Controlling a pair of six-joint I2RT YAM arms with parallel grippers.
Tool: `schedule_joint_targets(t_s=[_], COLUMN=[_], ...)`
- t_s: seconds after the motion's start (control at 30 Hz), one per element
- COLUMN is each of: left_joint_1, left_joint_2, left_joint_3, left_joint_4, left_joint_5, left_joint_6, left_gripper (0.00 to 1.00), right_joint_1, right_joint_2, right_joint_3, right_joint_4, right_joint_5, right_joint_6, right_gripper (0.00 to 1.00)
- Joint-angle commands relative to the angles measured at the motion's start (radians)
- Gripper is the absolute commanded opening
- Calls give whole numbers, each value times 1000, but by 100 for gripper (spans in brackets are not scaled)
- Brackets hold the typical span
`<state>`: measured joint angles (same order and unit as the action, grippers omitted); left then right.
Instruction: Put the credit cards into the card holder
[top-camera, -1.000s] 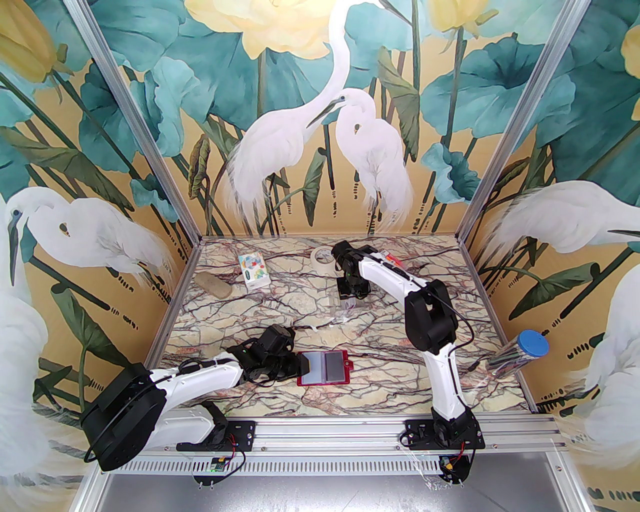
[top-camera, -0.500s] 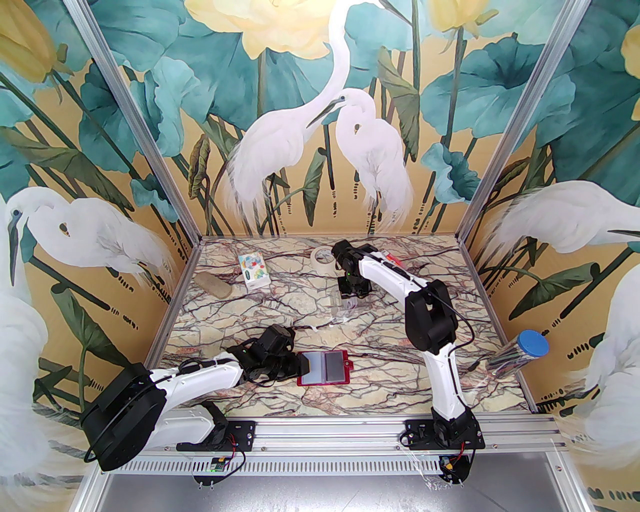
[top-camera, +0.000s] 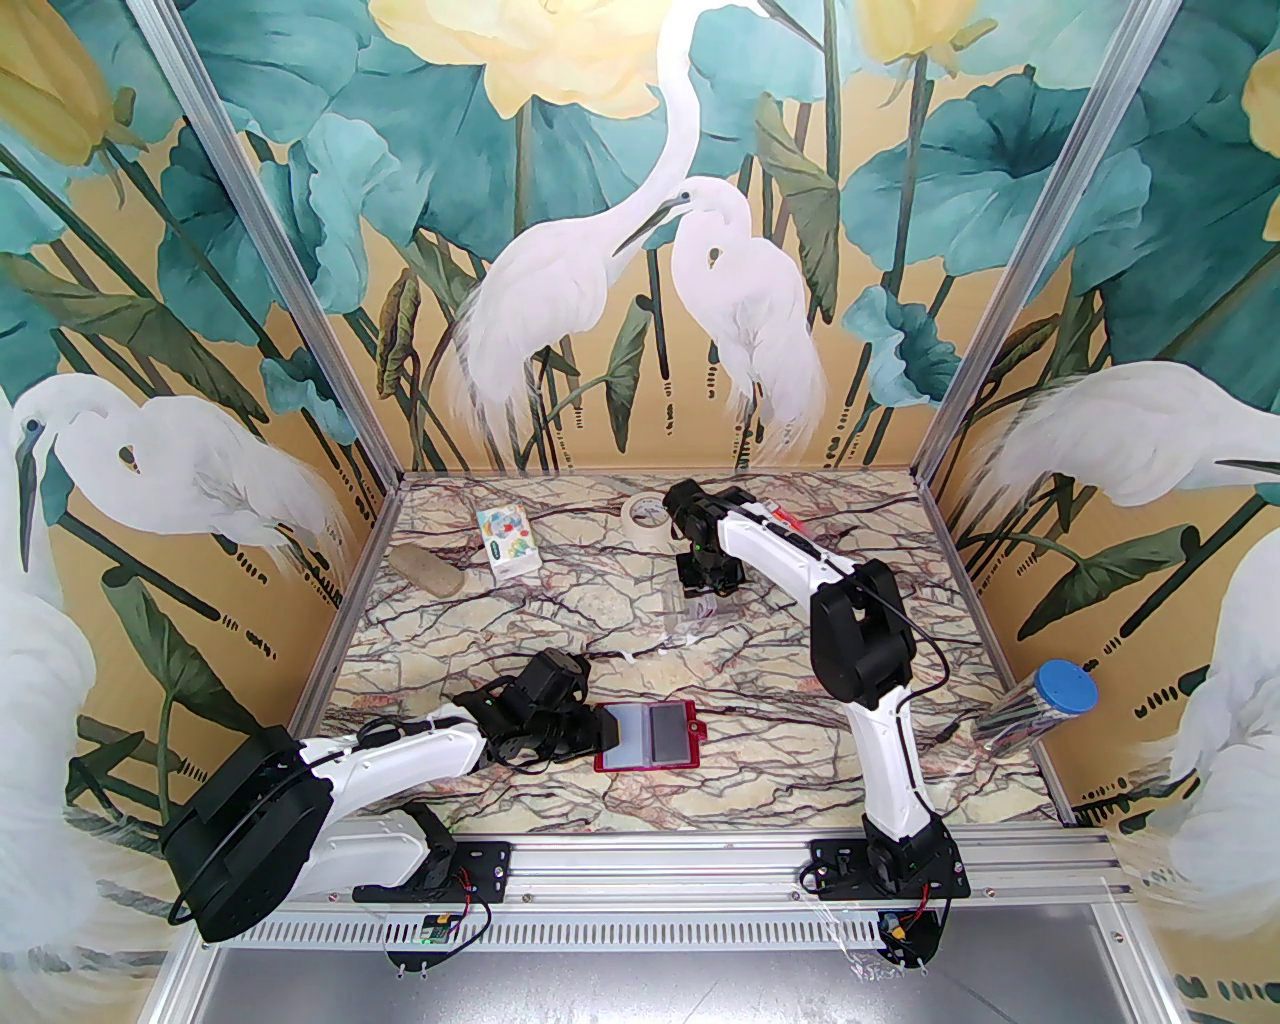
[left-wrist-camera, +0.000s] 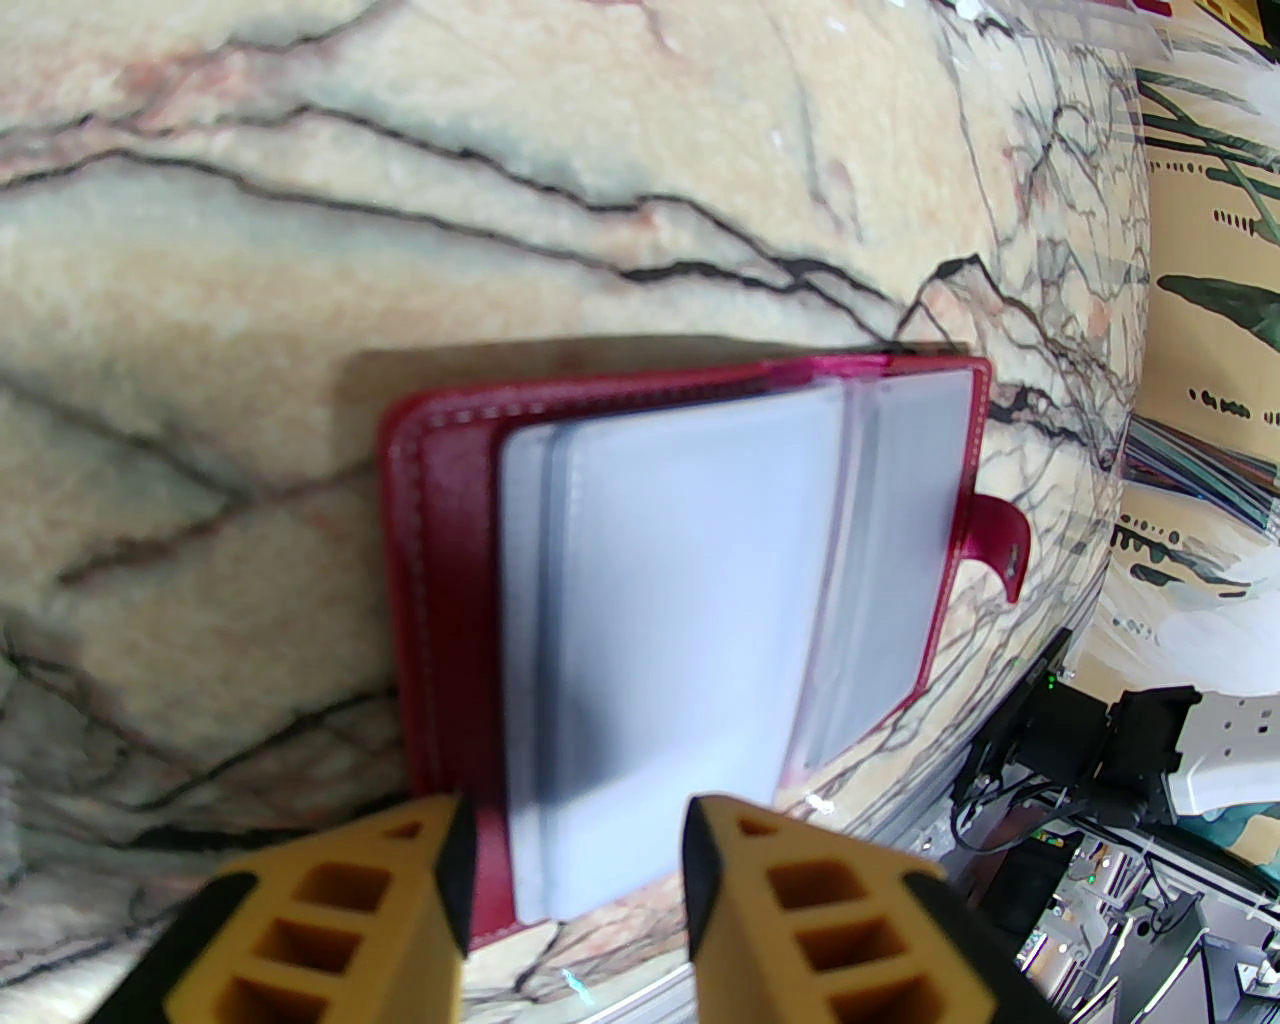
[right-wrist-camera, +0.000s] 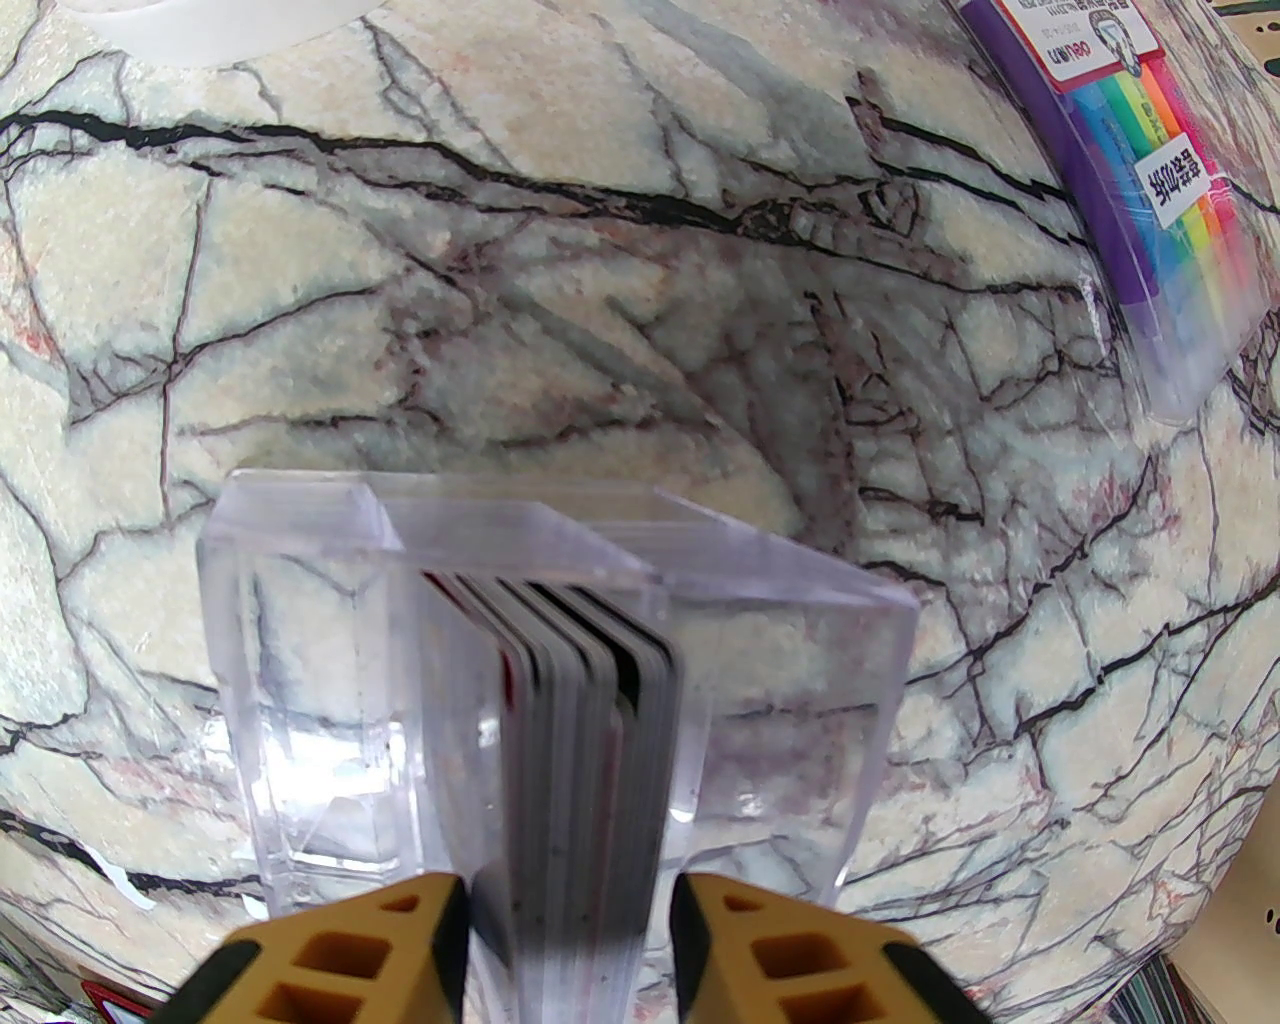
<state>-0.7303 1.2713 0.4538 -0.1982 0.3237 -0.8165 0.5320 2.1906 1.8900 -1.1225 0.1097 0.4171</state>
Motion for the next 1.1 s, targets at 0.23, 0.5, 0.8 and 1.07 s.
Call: schedule_joint_targets(t_s=[0.23, 0.5, 0.8, 1.07], left_joint_1=[5, 5, 4, 4], left_joint_2=[1, 12, 23, 30], left_joint_3=[22, 28, 33, 36], left_joint_4=[-4, -1, 2, 4], left_joint_5=[9, 11, 15, 16], left_joint_6=[15, 17, 21, 22], left_gripper=[40, 40, 40, 40], right_joint_1=[3, 1, 3, 10], right_joint_2=[-8, -9, -10, -10], right_joint_3=[35, 45, 63, 80], right_joint_4=[-54, -69, -92, -108], right_joint_5=[62, 87, 101, 101], right_joint_6=[-11, -9, -9, -10], right_gripper=[39, 40, 40, 34])
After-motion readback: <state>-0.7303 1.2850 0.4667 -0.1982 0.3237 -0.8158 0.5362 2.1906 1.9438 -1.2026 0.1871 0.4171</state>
